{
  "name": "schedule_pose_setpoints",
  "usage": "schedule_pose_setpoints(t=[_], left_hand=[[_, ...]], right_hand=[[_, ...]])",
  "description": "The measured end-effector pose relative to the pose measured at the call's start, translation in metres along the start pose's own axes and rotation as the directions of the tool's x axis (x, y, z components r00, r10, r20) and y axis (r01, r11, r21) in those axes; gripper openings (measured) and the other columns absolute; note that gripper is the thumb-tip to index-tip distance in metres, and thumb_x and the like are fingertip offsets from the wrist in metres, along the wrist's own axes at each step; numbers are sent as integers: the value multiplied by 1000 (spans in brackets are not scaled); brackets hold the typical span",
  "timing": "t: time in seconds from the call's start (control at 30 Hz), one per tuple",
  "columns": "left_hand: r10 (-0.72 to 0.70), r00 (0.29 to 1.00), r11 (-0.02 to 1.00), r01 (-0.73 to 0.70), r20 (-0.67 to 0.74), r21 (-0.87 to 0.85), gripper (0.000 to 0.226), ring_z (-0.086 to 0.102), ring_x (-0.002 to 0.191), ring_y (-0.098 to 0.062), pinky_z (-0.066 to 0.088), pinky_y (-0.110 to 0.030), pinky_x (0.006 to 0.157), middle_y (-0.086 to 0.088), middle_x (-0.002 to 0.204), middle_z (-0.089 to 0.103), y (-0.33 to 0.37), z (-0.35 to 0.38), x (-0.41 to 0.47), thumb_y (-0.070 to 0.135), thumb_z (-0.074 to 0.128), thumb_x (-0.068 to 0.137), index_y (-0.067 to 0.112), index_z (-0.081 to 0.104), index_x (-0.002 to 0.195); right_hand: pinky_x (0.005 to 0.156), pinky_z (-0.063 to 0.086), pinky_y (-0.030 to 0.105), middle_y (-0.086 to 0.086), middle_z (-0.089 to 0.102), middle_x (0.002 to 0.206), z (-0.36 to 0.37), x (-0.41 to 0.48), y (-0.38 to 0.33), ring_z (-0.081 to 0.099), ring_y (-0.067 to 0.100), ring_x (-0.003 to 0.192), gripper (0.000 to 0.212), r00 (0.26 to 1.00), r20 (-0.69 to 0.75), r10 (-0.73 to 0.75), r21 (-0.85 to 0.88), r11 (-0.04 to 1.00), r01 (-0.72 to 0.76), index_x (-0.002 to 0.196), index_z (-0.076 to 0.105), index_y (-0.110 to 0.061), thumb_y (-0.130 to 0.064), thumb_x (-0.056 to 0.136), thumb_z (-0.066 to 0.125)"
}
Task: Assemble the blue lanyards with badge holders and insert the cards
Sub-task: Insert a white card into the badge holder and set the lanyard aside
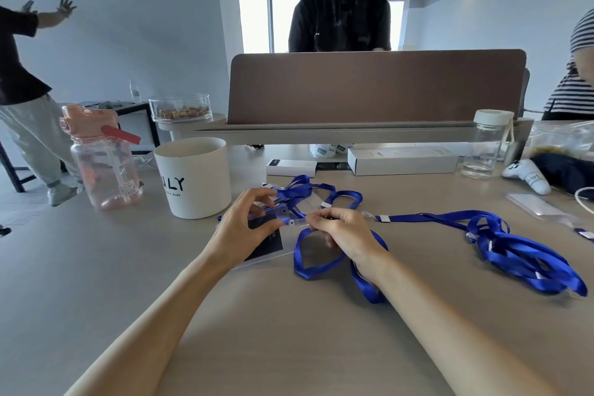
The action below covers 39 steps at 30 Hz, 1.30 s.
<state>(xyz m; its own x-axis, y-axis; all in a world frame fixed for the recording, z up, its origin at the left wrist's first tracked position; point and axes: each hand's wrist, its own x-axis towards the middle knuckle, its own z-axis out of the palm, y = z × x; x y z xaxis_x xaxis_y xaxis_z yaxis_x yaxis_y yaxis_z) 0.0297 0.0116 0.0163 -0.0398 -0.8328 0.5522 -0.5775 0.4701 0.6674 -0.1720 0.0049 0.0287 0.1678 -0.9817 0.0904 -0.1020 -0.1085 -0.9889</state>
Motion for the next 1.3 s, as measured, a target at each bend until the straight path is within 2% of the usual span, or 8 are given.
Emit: schedule_pose_setpoints(t=[0.17, 0.43, 0.57, 0.67, 0.83, 1.0, 1.1, 1.3], left_hand=[[-3, 1000, 1000, 3, 13, -6, 46, 56, 86, -3, 41, -3, 77, 16, 103, 59, -1, 1, 0, 20, 75, 81, 47, 49, 108], [9, 999, 1000, -10, 52, 12, 47, 56, 87, -7, 42, -11, 79, 14, 108, 58, -1, 3, -2, 19, 73, 83, 45, 50, 114], [47, 988, 996, -56, 145, 63, 40, 52, 95, 2, 40, -7, 78, 20, 116, 50, 2, 2, -5, 24, 68, 88, 50, 55, 115], [40, 969, 987, -76, 244, 139, 32, 49, 103, 8, 38, -5, 83, 26, 115, 47, 2, 4, -6, 26, 64, 90, 51, 61, 111], [-28, 966, 984, -19, 258, 180, 20, 51, 76, -7, 46, -22, 73, 20, 96, 56, -1, 7, -5, 39, 63, 88, 51, 64, 104], [-71, 951, 974, 1, 301, 226, 21, 52, 79, -6, 45, -20, 73, 17, 94, 54, -1, 6, -7, 46, 60, 88, 45, 67, 108], [-66, 933, 982, -2, 354, 189, 19, 55, 90, -1, 43, -18, 80, 18, 100, 57, -1, 9, -7, 40, 60, 90, 40, 70, 106], [-128, 916, 987, 82, 379, 136, 7, 57, 89, -1, 38, -16, 75, 13, 97, 65, -1, 13, -6, 28, 63, 90, 28, 70, 93]], right_hand=[[45, 36, 11, -12, 63, 55, 0, -2, -2, 43, 3, 46, 8, 999, 37, 33, -5, 999, -33, 81, 73, -17, -20, 88, 70], [50, 39, 14, -5, 66, 66, 0, -2, 2, 44, 3, 48, 3, 995, 98, 14, -7, 1000, -14, 84, 74, -22, -23, 87, 71], [50, 42, 16, -8, 64, 60, 1, -1, 5, 50, 6, 52, 8, 998, 55, -13, 55, 998, 10, 91, 73, -14, -16, 83, 75], [51, 45, 15, 0, 67, 70, 0, 1, 6, 57, 7, 54, 16, 1000, 7, -16, 50, 999, 16, 93, 73, -9, -15, 80, 79], [55, 52, 18, 9, 72, 78, 0, 1, 8, 65, 12, 56, 19, 1000, 6, -12, 81, 997, 12, 91, 74, -5, -14, 76, 81], [58, 53, 17, 0, 75, 71, 1, 0, 9, 71, 13, 63, 12, 998, 44, -41, 36, 999, 40, 88, 73, -8, -14, 78, 79], [59, 53, 17, -2, 74, 69, 0, 0, 9, 71, 12, 64, 8, 994, 67, -87, -8, 996, 88, 84, 74, -11, -15, 78, 79], [64, 54, 17, -1, 74, 76, 1, 3, 12, 70, 7, 72, 8, 992, 68, -106, -103, 988, 113, 81, 75, -19, -23, 77, 80]])
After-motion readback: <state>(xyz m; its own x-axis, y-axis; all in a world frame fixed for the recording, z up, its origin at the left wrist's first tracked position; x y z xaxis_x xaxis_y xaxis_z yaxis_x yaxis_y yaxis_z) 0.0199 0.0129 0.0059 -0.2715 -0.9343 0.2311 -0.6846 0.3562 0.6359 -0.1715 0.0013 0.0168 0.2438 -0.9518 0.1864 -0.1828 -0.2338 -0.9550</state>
